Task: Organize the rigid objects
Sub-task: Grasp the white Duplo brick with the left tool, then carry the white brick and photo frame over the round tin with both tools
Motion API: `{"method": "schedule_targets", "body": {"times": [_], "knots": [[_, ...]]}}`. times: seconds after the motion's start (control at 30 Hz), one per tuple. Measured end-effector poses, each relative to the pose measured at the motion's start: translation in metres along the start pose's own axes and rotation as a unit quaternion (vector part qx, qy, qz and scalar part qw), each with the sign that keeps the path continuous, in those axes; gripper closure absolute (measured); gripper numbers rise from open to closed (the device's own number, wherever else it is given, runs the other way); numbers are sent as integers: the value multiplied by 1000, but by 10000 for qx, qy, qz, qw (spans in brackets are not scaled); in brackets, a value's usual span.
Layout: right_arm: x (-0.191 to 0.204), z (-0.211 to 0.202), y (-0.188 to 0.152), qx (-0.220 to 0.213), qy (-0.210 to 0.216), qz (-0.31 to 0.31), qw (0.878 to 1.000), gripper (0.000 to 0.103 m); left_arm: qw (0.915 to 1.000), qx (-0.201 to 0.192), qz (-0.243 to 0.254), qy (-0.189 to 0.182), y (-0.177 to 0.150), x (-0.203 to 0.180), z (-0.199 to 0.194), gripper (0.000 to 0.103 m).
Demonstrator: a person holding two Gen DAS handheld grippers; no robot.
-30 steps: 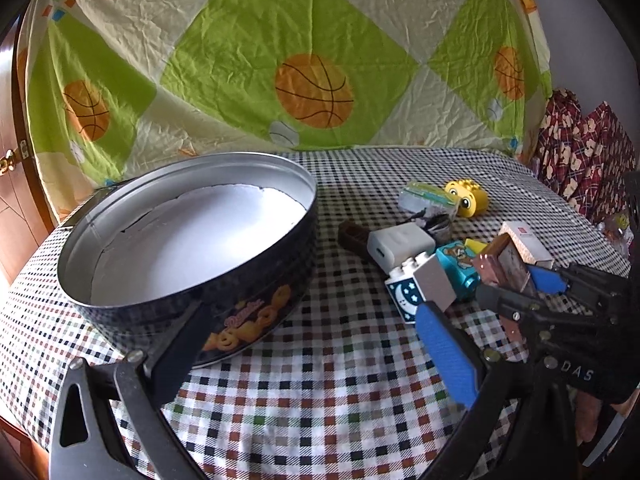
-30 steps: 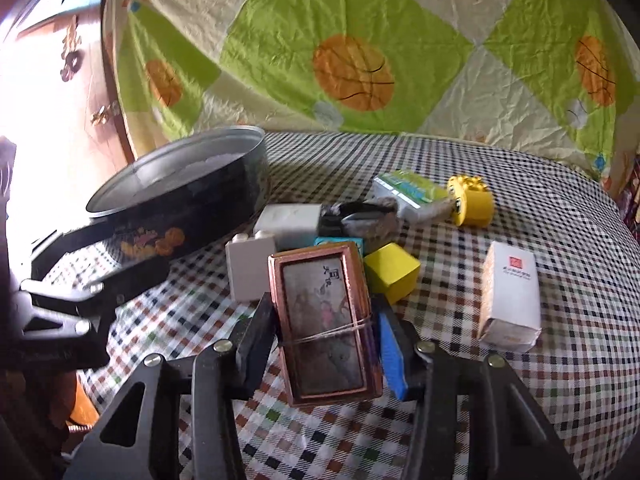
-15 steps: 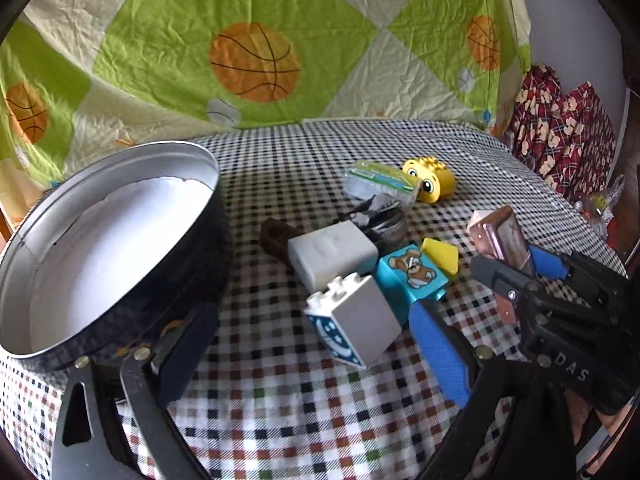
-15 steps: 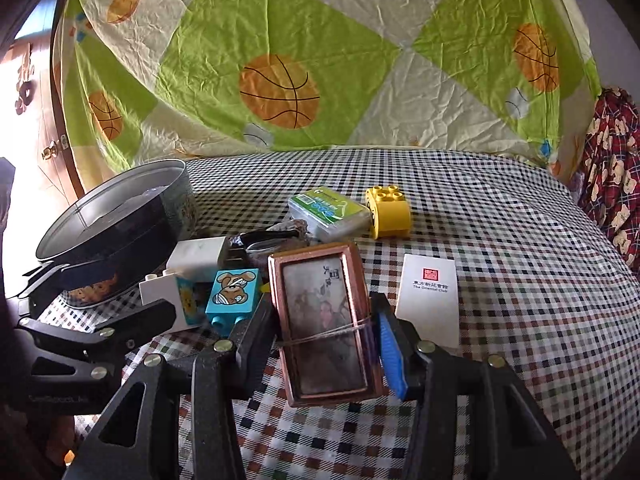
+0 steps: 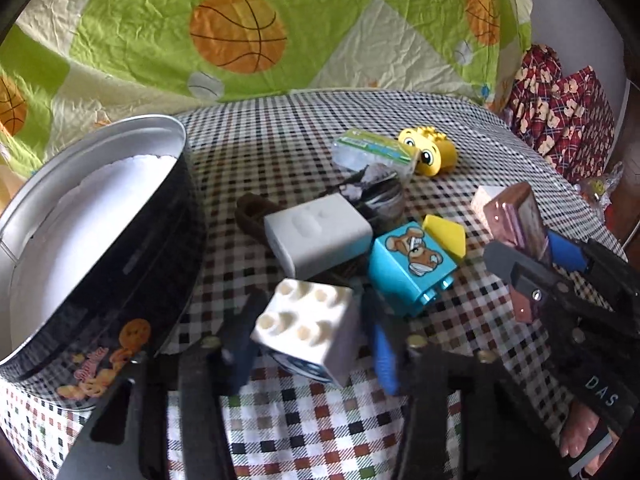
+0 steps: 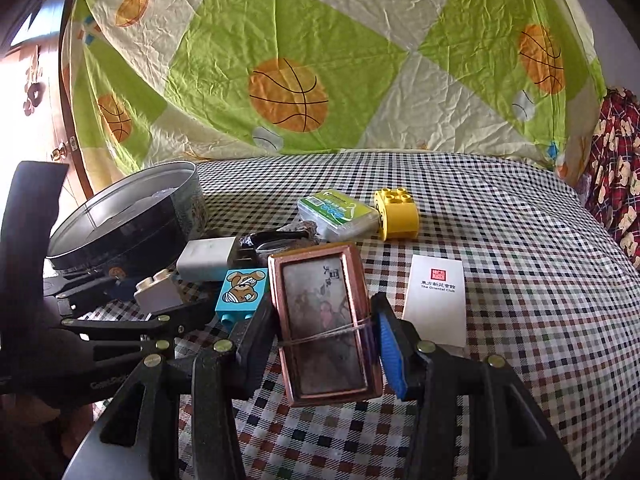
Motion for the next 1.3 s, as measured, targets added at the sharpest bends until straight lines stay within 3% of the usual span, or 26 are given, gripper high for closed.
{"method": "schedule_targets", "body": {"times": [0.4,1.3], "knots": [[2,-7,0,-191,-38,-73,9998,53,9994,-328,-29,-116,-3,4,-12,63],[7,-23,0,-699,-97,-247,9972,53,9911,-1318,-191,53,-3,12,-46,63]]}}
Point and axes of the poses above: each gripper's, at about its wrist camera, not at the fingertips, and z roughly the way its jaws point, x to its left, y to its top, the point moved 3 cm from there along z, roughly the way its jaws point, and after that the axes turned 3 degrees about -z, right-handed, at the moved point
